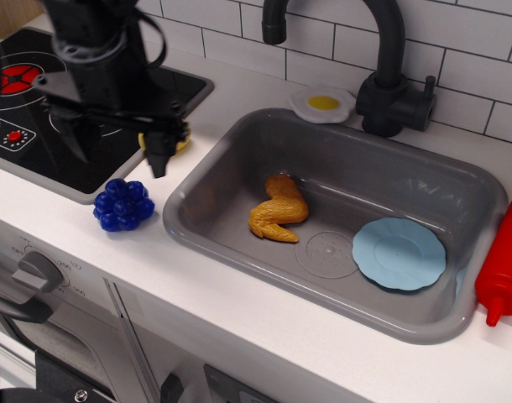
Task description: Put blueberries on plate sink
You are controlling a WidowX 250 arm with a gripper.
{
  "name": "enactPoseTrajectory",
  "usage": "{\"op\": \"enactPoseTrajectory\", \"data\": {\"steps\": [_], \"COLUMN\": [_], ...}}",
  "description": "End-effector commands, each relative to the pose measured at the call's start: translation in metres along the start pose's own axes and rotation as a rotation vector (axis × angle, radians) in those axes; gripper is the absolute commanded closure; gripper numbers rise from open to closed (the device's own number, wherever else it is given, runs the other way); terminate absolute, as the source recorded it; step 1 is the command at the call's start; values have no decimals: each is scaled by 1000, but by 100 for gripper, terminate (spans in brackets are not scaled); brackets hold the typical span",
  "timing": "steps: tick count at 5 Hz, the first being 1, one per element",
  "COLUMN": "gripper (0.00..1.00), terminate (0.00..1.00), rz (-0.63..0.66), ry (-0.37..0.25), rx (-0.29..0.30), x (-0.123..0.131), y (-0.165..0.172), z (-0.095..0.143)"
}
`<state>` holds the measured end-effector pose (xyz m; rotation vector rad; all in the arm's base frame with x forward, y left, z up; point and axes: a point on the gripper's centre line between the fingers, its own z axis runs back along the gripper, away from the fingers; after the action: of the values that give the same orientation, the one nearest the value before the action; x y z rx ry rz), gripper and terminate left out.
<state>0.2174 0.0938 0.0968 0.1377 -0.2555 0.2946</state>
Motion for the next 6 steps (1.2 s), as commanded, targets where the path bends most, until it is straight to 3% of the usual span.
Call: {"op": "enactPoseTrajectory", "data": {"steps": [1, 2, 4, 5, 6], "gripper": [0, 0, 0, 100, 100], "terminate": [0, 0, 0, 0, 0], "rz": [6, 3, -2, 4, -12], "ry": [2, 23, 30, 38, 16], "rx": [17, 6, 54, 47, 54], "x": [-2, -10, -16, -18, -17], "y": [5, -1, 3, 0, -2], "z": [-18, -28, -44, -41, -33]}}
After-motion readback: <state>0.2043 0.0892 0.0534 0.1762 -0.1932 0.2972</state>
